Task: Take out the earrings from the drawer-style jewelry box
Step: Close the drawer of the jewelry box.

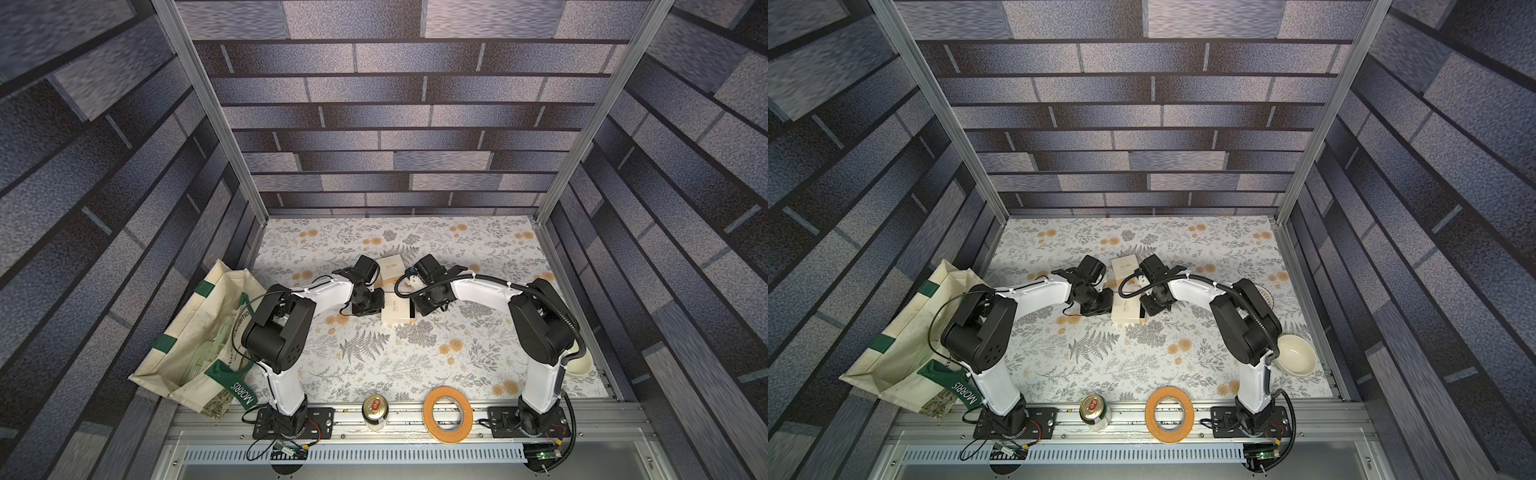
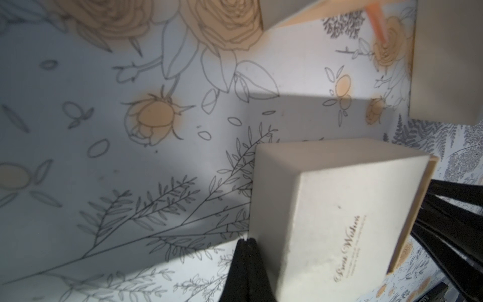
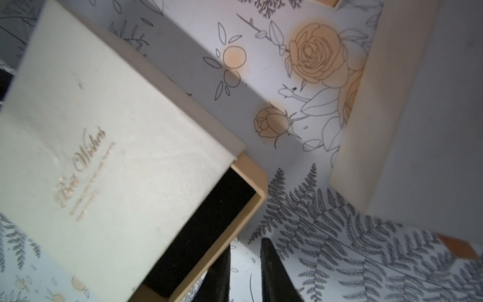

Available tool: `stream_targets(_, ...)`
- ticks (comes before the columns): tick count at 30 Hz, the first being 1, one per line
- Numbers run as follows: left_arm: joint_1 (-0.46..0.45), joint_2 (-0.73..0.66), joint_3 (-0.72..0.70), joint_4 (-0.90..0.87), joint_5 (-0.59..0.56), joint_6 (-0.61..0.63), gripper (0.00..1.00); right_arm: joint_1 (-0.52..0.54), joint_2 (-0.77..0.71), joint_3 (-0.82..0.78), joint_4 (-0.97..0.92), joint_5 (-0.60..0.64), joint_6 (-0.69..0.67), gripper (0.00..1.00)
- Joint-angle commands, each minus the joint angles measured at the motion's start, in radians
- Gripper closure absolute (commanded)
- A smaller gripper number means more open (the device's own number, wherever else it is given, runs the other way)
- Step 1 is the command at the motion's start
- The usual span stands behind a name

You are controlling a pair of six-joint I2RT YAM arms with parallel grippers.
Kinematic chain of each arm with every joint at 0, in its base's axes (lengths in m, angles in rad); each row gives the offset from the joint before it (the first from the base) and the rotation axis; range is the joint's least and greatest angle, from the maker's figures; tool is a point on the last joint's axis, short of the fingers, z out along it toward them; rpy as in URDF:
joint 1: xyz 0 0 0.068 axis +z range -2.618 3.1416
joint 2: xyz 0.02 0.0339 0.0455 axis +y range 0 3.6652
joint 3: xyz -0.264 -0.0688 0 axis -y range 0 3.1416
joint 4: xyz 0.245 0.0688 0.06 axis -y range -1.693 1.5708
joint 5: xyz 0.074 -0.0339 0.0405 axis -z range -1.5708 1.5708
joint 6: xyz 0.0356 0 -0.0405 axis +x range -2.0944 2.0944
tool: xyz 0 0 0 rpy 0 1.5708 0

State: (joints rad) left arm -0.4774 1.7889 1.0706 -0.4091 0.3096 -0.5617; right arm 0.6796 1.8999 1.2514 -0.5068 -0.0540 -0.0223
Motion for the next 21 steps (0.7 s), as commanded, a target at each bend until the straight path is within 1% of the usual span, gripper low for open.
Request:
stream_targets(1, -0.008, -0.010, 0.001, -0.008, 0.018, -0.008, 1.00, 0.012, 0.015, 0.024, 0.014, -0.021, 0.010, 0.77)
stream_targets(21, -0.008, -0.010, -0.006, -0.002, 0.022, -0.003, 1.00, 0.017, 0.030, 0.042, 0.009, -0.027, 0.010, 0.77)
